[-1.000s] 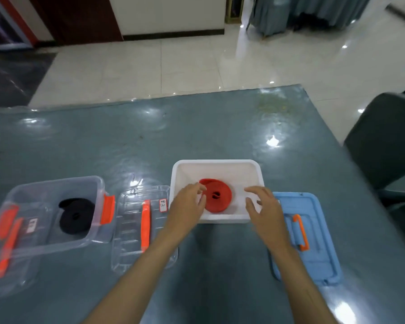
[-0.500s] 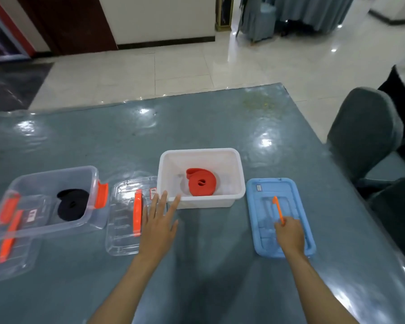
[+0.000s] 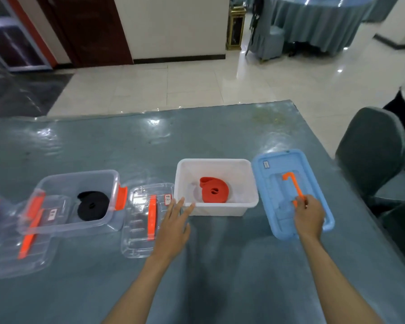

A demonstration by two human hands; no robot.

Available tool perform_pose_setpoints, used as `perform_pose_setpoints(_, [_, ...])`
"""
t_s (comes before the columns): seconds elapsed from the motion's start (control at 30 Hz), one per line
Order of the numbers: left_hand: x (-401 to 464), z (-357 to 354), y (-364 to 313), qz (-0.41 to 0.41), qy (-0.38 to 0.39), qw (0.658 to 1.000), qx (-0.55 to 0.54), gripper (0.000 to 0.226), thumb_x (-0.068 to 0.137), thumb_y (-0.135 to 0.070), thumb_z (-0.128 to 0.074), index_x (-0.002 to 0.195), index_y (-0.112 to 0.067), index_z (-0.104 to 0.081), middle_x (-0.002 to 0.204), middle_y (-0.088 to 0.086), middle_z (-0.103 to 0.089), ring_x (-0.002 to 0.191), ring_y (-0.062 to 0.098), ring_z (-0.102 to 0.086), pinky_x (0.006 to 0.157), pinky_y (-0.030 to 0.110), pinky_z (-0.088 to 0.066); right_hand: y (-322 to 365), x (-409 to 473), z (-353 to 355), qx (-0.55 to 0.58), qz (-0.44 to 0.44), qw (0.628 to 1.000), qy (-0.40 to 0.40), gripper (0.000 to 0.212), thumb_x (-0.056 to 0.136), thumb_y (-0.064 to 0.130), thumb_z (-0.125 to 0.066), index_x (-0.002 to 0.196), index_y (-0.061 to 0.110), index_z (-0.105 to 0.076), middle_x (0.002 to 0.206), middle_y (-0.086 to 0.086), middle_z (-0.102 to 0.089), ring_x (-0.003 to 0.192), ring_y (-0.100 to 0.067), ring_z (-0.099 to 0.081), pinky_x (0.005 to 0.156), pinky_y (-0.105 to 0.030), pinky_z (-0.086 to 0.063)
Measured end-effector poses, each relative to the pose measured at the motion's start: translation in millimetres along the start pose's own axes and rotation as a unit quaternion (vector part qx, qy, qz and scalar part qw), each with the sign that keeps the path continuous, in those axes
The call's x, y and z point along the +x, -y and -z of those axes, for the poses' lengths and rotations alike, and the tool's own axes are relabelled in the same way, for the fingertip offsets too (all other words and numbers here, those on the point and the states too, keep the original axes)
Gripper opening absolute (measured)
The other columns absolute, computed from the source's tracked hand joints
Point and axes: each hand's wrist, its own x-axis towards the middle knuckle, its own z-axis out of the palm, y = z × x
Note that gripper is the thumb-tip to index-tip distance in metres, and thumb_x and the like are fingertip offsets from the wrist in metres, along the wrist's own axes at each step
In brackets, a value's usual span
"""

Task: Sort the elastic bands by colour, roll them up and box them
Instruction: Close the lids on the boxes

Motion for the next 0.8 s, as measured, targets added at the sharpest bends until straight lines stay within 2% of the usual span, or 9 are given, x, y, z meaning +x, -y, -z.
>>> perform_pose_setpoints(0.1, [0.9, 9.8, 4.2, 0.017, -0.028, 0.994, -0.104, 0.049, 0.103, -0.007, -0.057, 0.148, -0.028, -0.056, 0.168, -0.004, -0.031, 0.159, 0.013, -0.018, 0.129, 0.032, -0.017, 32.6, 1.4, -13.3, 0.029, 0.072, 0.997, 0.031, 0.019, 0.106, 0.012, -0.056, 0.092, 0.008, -0.069, 0.096, -0.024, -0.070, 0.092, -0.040, -0.065, 0.084, -0.048, -0.048])
perform_pose_setpoints(0.17, [5.4, 16.3, 3.0, 0.049, -0.083, 0.980, -0.175, 0.038, 0.104, -0.003, -0.056, 0.135, -0.022, -0.064, 0.155, -0.004, -0.048, 0.149, 0.012, -0.038, 0.127, 0.036, -0.029, 52.4, -0.1, -28.2, 0.037, 0.117, 0.990, 0.066, 0.016, 0.107, 0.011, -0.055, 0.096, 0.011, -0.067, 0.098, -0.023, -0.070, 0.095, -0.038, -0.065, 0.088, -0.049, -0.049])
perform_pose_setpoints(0.27, [20.6, 27.0, -2.6, 0.129, -0.159, 0.928, -0.311, 0.024, 0.107, -0.010, -0.055, 0.127, -0.020, -0.064, 0.130, -0.012, -0.060, 0.131, 0.018, -0.056, 0.114, 0.039, -0.046, 75.7, -1.7, -55.3, 0.019, 0.180, 0.975, 0.128, 0.012, 0.104, 0.007, -0.059, 0.098, 0.012, -0.068, 0.098, -0.016, -0.067, 0.095, -0.034, -0.063, 0.084, -0.035, -0.042])
perform_pose_setpoints(0.33, [34.1, 32.3, -6.9, 0.172, -0.169, 0.898, -0.368, 0.025, 0.109, -0.019, -0.054, 0.133, -0.022, -0.059, 0.127, -0.021, -0.058, 0.129, 0.017, -0.059, 0.108, 0.031, -0.046, 88.2, -4.1, -73.7, -0.003, 0.219, 0.962, 0.165, 0.012, 0.104, 0.007, -0.060, 0.099, 0.013, -0.070, 0.099, -0.011, -0.064, 0.096, -0.030, -0.062, 0.082, -0.030, -0.039])
perform_pose_setpoints(0.4, [48.6, 33.0, -9.6, 0.191, -0.148, 0.887, -0.394, 0.038, 0.109, -0.026, -0.054, 0.147, -0.017, -0.052, 0.138, -0.014, -0.057, 0.130, 0.012, -0.057, 0.109, 0.028, -0.045, 97.4, -8.4, -91.4, -0.023, 0.256, 0.946, 0.198, 0.011, 0.102, 0.005, -0.061, 0.102, 0.010, -0.072, 0.100, -0.012, -0.063, 0.096, -0.030, -0.063, 0.084, -0.032, -0.041])
perform_pose_setpoints(0.5, [68.1, 24.2, -9.6, 0.187, -0.142, 0.889, -0.392, 0.040, 0.108, -0.024, -0.057, 0.145, -0.013, -0.053, 0.140, 0.002, -0.061, 0.127, 0.017, -0.059, 0.109, 0.038, -0.049, 108.9, -15.8, -112.6, -0.032, 0.287, 0.931, 0.226, 0.011, 0.101, 0.003, -0.064, 0.104, 0.006, -0.074, 0.098, -0.012, -0.062, 0.093, -0.032, -0.063, 0.083, -0.036, -0.044])
perform_pose_setpoints(0.6, [79.4, 10.5, -5.1, 0.198, -0.155, 0.895, -0.369, 0.032, 0.105, -0.020, -0.059, 0.137, -0.017, -0.058, 0.128, 0.002, -0.066, 0.120, 0.023, -0.063, 0.104, 0.050, -0.051, 113.3, -17.3, -123.0, -0.026, 0.283, 0.932, 0.223, 0.012, 0.101, 0.003, -0.063, 0.106, 0.006, -0.073, 0.098, -0.012, -0.063, 0.096, -0.032, -0.062, 0.087, -0.044, -0.049])
perform_pose_setpoints(0.7, [83.0, 0.0, -0.3, 0.195, -0.169, 0.890, -0.376, 0.031, 0.102, -0.028, -0.055, 0.133, -0.025, -0.061, 0.122, -0.004, -0.069, 0.116, 0.020, -0.065, 0.100, 0.053, -0.053, 109.9, -12.6, -120.4, -0.006, 0.293, 0.932, 0.214, 0.016, 0.099, -0.003, -0.063, 0.107, 0.007, -0.072, 0.106, -0.008, -0.064, 0.100, -0.019, -0.060, 0.091, -0.029, -0.047])
perform_pose_setpoints(0.8, [78.2, -10.7, 2.9, 0.201, -0.175, 0.881, -0.391, 0.044, 0.101, -0.034, -0.055, 0.145, -0.027, -0.056, 0.139, -0.009, -0.064, 0.131, 0.014, -0.059, 0.111, 0.051, -0.049, 104.1, -8.3, -119.2, -0.021, 0.342, 0.914, 0.219, 0.012, 0.099, -0.003, -0.063, 0.103, 0.006, -0.070, 0.106, -0.004, -0.063, 0.098, -0.013, -0.059, 0.088, -0.024, -0.043])
